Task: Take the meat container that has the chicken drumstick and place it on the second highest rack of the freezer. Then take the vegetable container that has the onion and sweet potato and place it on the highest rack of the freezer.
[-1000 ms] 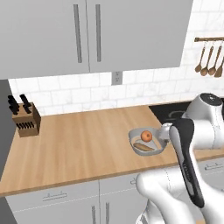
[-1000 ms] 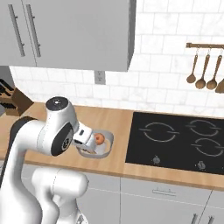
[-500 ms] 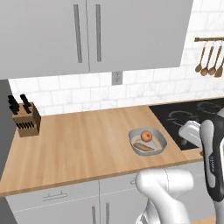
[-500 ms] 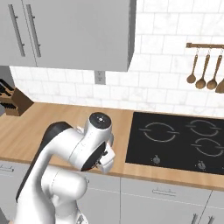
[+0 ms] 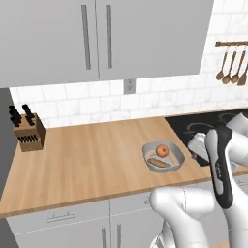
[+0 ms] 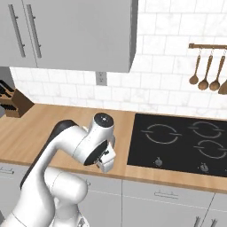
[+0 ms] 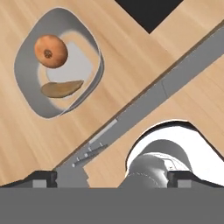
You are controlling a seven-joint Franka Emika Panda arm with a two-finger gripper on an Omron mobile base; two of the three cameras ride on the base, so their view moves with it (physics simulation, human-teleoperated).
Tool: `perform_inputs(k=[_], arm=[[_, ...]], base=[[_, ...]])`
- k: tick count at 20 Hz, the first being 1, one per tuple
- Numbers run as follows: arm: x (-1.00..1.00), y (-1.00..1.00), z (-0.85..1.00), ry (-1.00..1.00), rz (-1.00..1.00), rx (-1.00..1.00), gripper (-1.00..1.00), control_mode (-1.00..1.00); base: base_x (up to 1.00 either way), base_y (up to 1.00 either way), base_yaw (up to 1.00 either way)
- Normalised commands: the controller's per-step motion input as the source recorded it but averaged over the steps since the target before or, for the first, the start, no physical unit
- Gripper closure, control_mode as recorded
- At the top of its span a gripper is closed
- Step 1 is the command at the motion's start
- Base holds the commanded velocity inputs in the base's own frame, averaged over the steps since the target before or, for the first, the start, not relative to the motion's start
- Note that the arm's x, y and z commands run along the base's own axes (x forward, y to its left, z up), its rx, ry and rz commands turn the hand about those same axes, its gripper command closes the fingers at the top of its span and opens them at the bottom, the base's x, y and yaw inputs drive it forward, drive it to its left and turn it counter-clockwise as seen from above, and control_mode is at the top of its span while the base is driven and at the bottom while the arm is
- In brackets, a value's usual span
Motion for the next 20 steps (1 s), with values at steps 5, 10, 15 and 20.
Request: perform_inputs(k=[5, 10, 15, 20], arm=[[0.56, 0.00, -0.35, 0.10, -0.05, 0.00, -1.00, -1.00], [0.54, -0.05, -0.34, 0.09, -0.03, 0.03, -1.00, -1.00], [0.45, -0.12, -0.41, 0.08, -0.02, 0.05, -1.00, -1.00], [0.39, -0.12, -0.47, 0.07, -0.01, 0.04, -1.00, -1.00]], base=[[0.00, 0.00, 0.00], [0.00, 0.00, 0.00], [0.00, 0.00, 0.00], [0.00, 0.00, 0.00]])
